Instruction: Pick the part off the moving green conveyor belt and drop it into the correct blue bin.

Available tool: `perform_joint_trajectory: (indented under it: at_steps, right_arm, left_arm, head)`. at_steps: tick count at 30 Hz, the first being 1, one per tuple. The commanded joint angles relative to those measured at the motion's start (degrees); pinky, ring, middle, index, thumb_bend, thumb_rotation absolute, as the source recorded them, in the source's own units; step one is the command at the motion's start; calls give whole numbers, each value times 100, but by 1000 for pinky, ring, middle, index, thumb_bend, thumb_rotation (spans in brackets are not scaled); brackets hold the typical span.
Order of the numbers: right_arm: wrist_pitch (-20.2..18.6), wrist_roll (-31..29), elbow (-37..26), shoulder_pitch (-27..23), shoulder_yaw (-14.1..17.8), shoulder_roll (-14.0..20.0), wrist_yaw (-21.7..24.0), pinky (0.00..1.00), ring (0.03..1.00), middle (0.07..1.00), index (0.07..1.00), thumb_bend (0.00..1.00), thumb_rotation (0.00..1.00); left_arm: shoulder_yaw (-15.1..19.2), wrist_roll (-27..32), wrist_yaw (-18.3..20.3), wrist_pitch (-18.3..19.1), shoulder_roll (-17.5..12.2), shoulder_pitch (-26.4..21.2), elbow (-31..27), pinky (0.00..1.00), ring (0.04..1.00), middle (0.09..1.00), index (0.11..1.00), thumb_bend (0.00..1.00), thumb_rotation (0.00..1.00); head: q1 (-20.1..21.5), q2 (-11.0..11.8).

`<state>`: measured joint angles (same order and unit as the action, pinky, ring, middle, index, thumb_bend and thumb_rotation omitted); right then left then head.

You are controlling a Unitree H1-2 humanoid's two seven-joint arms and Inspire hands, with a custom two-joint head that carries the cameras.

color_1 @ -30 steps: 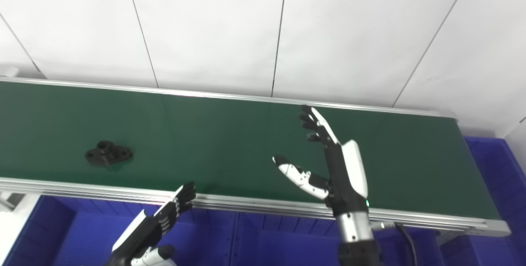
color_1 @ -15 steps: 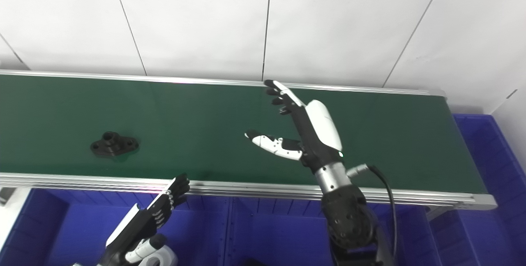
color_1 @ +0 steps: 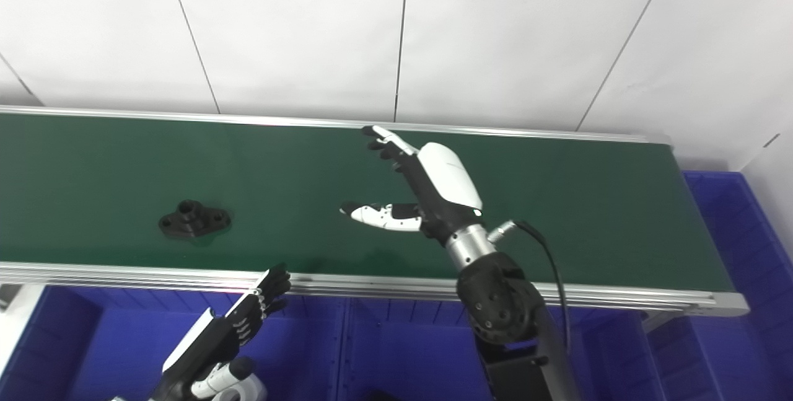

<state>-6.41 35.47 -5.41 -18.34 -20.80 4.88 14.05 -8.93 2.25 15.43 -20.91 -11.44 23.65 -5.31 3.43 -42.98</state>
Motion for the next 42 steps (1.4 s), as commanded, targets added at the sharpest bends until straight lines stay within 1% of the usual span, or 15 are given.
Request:
perform_joint_trajectory:
  at_steps: [1, 6, 9, 10, 14, 18, 25, 28, 32, 36, 41, 42]
  right_arm:
    - [55, 28, 35, -273, -52, -62, -43, 701, 796, 831, 895, 681, 447]
    - [198, 96, 324, -442, -216, -41, -101, 687, 788, 830, 889, 686, 446]
    - [232, 128, 436, -526, -294, -22, -102, 707, 794, 835, 892, 687, 473]
    - [208, 165, 495, -582, -340, -32, -80, 713, 799, 839, 893, 690, 470]
    - [188, 242, 684, -741, -483, -55, -54, 721, 810, 850, 897, 692, 462]
    - [207, 353, 966, -1018, -724, -50, 88, 741, 829, 864, 910, 675, 466]
    - [299, 382, 1316, -1287, -901, -116, 57, 740, 818, 850, 897, 690, 430]
    - [300, 404, 1446, -1392, -962, -168, 41, 751, 832, 861, 897, 699, 426]
    - [392, 436, 1661, -1502, -1062, -232, -37, 741, 823, 856, 894, 698, 421]
    - [358, 522, 1923, -1638, -1218, -295, -32, 743, 830, 861, 899, 691, 431]
    - [449, 564, 2169, -1734, -1322, -326, -128, 736, 826, 859, 897, 693, 424]
    - [483, 587, 2255, -1767, -1352, -342, -166, 721, 814, 853, 893, 699, 414]
  left_arm:
    - [-11, 3, 5, -183, -36, 45, -163, 939, 984, 1000, 1000, 674, 808]
    - [-35, -22, -2, -227, -11, 48, -128, 937, 986, 1000, 1000, 668, 808]
    - [-39, -25, -18, -245, 10, 45, -106, 937, 985, 1000, 1000, 666, 803]
    - [-33, -27, -33, -290, 28, 39, -74, 936, 983, 1000, 1000, 666, 803]
    - [-14, -46, -71, -427, 90, 15, 28, 934, 982, 1000, 1000, 666, 810]
    - [-12, -76, -80, -557, 131, -9, 140, 935, 981, 1000, 1000, 672, 819]
    - [-47, -161, -73, -589, 191, -25, 187, 928, 976, 1000, 999, 674, 805]
    - [-63, -206, -87, -583, 233, -12, 189, 923, 973, 1000, 993, 687, 792]
    - [-85, -252, -105, -595, 264, -14, 219, 924, 972, 1000, 987, 704, 795]
    - [-132, -288, -135, -593, 271, -19, 212, 929, 978, 1000, 987, 702, 798]
    - [-163, -305, -170, -589, 274, -18, 216, 927, 975, 1000, 987, 702, 799]
    - [-168, -294, -167, -592, 276, -15, 218, 927, 976, 1000, 988, 710, 798]
  head:
    - [-22, 27]
    - [-92, 136]
    - [-96, 143]
    - [-90, 206]
    - [-102, 232]
    - [-186, 282]
    - [-386, 328]
    - [-412, 345]
    - [-427, 369]
    - [-455, 374]
    - [-478, 377]
    - [-478, 377]
